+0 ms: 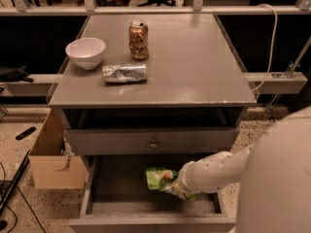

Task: Place green rice chip bag into middle drawer

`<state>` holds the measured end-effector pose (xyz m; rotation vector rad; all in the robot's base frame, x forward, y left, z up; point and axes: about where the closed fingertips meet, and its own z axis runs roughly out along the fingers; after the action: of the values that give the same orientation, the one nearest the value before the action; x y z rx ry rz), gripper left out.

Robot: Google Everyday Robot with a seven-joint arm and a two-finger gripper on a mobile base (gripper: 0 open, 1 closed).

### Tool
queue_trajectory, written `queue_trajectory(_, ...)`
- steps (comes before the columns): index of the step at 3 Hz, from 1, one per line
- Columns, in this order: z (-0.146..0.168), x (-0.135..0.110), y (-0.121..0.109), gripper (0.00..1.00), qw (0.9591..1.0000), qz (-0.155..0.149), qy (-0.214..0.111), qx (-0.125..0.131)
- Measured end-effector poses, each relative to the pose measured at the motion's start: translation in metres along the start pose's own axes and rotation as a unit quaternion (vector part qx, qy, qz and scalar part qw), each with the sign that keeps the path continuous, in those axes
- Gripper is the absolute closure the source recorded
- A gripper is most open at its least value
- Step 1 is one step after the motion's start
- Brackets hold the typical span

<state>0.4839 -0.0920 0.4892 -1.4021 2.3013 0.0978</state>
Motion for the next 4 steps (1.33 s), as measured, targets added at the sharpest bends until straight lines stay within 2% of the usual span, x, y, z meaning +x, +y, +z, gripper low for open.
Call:
queue_trajectory(1,0.060,-0.031,0.022,1.00,0.9974,-0.046,-0.017,-0.054)
queue_trajectory(2,0.102,-0.028,0.059,1.00,0.9896,-0.027,-0.031,-0.138)
queue_trajectory(3,0.101,-0.029,0.059,0.99,0.9892,-0.026,-0.032,-0.141)
queue_trajectory(4,0.101,-0.029,0.059,0.69,0.9892,-0.026,-0.032,-0.141)
